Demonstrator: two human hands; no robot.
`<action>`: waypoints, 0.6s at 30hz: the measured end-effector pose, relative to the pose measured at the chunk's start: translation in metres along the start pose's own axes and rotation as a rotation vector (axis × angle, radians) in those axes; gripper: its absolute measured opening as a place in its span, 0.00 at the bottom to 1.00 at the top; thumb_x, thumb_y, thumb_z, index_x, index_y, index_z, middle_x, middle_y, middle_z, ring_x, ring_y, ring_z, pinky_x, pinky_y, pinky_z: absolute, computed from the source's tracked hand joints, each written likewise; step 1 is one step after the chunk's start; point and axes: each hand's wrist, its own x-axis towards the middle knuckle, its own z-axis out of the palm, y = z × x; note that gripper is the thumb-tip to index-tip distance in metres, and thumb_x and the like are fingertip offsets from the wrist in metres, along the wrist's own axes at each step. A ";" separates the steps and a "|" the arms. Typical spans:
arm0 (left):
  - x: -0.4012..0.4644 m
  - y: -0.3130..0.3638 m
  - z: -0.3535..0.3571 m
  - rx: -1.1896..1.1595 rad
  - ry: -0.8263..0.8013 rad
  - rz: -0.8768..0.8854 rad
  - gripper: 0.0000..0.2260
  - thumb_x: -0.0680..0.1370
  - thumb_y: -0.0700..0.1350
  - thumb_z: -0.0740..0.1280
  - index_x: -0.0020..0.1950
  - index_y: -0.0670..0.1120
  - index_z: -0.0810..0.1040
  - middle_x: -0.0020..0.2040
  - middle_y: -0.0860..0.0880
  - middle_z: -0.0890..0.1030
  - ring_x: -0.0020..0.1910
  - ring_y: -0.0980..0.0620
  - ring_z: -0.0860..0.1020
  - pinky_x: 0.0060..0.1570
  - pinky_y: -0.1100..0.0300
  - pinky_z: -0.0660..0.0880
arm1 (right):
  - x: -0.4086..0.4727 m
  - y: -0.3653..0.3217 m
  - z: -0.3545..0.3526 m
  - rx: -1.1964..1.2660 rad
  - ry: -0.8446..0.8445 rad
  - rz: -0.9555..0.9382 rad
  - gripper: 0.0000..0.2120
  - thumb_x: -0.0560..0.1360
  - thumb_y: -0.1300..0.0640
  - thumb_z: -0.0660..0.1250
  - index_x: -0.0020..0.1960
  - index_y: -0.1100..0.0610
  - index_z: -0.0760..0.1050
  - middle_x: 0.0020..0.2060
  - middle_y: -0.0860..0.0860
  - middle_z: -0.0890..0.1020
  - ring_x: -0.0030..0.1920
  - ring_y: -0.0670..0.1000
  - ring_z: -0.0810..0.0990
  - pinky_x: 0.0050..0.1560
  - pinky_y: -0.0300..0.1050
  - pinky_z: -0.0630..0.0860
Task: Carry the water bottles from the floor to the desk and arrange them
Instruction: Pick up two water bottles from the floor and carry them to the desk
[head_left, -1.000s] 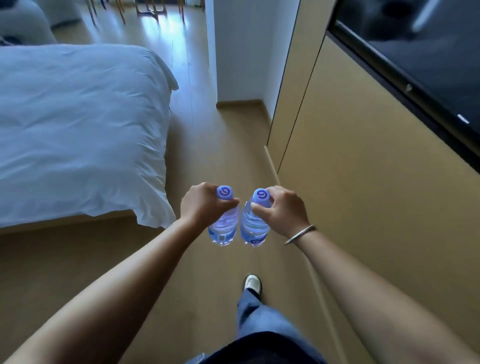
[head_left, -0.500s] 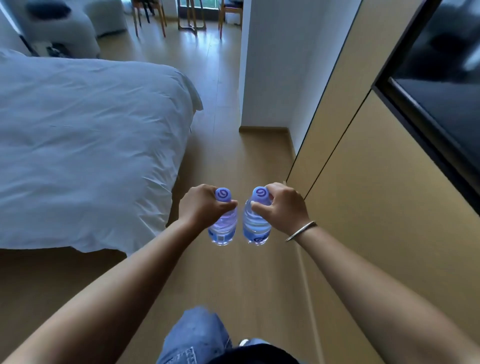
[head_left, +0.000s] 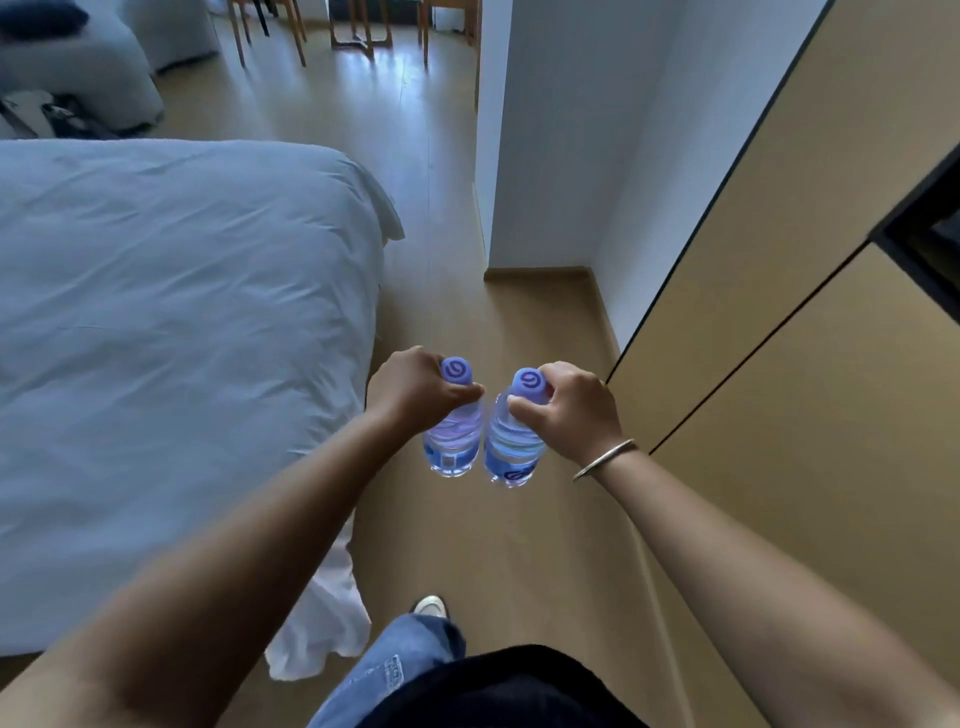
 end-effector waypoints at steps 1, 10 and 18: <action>0.016 -0.005 -0.007 -0.010 -0.007 0.006 0.18 0.67 0.56 0.73 0.35 0.40 0.80 0.32 0.43 0.81 0.32 0.49 0.74 0.36 0.52 0.74 | 0.014 -0.005 0.004 0.001 0.011 0.007 0.17 0.67 0.49 0.70 0.32 0.58 0.65 0.30 0.52 0.70 0.33 0.55 0.69 0.34 0.43 0.62; 0.126 -0.040 -0.039 0.042 0.001 -0.008 0.18 0.67 0.58 0.72 0.35 0.41 0.81 0.29 0.45 0.78 0.32 0.47 0.75 0.34 0.55 0.72 | 0.126 -0.027 0.038 0.020 0.031 0.016 0.18 0.68 0.51 0.71 0.31 0.57 0.64 0.30 0.52 0.69 0.33 0.54 0.68 0.34 0.44 0.61; 0.248 -0.045 -0.038 0.042 -0.013 -0.045 0.19 0.67 0.58 0.72 0.34 0.41 0.80 0.28 0.47 0.76 0.30 0.50 0.71 0.32 0.59 0.67 | 0.250 -0.007 0.062 0.027 -0.028 -0.030 0.23 0.59 0.35 0.54 0.31 0.56 0.65 0.30 0.51 0.69 0.32 0.53 0.68 0.34 0.43 0.61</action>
